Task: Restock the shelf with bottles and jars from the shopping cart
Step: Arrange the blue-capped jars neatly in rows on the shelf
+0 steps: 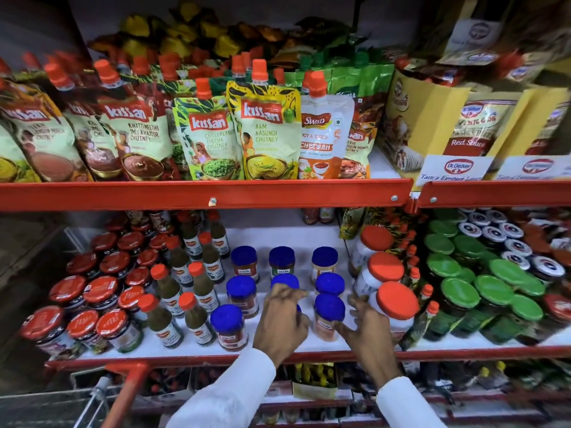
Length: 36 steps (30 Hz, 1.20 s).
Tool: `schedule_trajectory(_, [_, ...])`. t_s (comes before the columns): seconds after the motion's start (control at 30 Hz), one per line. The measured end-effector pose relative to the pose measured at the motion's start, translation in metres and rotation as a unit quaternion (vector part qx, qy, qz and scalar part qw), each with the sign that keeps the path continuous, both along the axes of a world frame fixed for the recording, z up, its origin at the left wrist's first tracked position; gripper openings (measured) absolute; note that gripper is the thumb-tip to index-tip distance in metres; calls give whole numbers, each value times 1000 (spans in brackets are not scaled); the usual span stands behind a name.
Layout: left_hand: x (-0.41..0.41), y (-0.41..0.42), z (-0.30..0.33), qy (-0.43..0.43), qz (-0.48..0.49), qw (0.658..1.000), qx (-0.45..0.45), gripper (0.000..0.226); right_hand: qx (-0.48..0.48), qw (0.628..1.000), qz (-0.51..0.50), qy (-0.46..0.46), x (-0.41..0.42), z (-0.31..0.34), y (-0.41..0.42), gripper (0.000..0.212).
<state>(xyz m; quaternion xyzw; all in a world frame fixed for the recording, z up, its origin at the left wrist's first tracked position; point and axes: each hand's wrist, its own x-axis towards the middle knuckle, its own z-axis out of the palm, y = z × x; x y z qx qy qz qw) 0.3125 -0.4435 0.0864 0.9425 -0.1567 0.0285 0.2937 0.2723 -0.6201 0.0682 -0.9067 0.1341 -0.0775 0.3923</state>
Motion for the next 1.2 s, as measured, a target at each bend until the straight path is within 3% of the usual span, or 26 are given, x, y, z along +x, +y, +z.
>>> schedule_trajectory(0.1, [6, -17, -1, -3, -15, 993, 118, 55, 8, 1000, 18, 13, 2, 0, 0, 66])
schedule_trajectory(0.27, [10, -29, -6, -19, -22, 983, 181, 45, 18, 998, 54, 8, 8, -2, -6, 55])
schedule_trajectory(0.77, [-12, -54, -23, 20, 85, 991, 105, 38, 17, 990, 139, -4, 13, -4, -31, 65])
schedule_trajectory(1.2, [-25, -55, -13, 26, 90, 992, 87, 45, 53, 987, 151, 1, 6, -8, -37, 62])
